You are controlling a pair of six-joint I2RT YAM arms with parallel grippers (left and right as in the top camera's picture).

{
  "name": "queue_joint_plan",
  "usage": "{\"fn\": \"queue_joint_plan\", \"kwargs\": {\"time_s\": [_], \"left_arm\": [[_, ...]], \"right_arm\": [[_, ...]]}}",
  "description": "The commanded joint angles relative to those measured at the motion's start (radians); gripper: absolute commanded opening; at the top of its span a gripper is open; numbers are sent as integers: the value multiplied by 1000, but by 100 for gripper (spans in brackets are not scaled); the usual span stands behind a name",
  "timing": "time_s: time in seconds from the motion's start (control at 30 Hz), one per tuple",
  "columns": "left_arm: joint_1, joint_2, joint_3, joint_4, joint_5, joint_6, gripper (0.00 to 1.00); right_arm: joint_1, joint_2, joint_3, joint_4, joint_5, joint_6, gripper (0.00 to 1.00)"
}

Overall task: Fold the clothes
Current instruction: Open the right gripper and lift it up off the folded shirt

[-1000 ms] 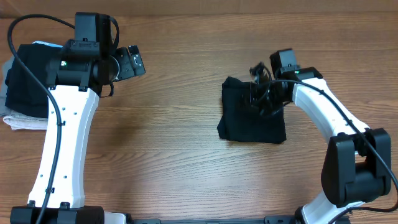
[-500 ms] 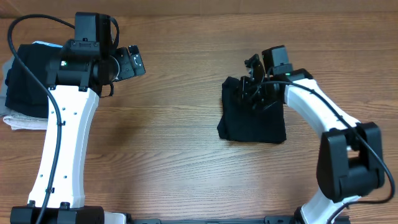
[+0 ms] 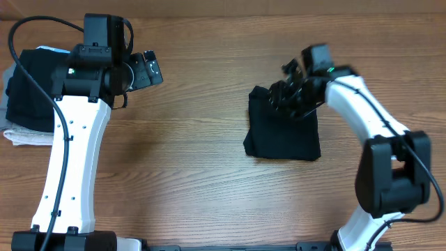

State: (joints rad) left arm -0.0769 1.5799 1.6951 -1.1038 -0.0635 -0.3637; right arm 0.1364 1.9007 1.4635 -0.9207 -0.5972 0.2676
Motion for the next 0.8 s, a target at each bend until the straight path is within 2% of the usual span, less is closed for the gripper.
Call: {"fn": "queue_joint_plan", "kwargs": {"time_s": [0.0,0.03,0.2,0.77], "left_arm": [[-1,3,0,0,2,5,100],[-1,3,0,0,2,5,100],[-1,3,0,0,2,5,100],[-1,3,0,0,2,5,100]], "right_arm": [[-40,-110,170,-131,-33,-8,82],[-47,-119,200,-173,-33,-8,100],[-69,-151,241,-237,-33,-8,100],[-69,-148,240,-237,-32,-8,100]]}}
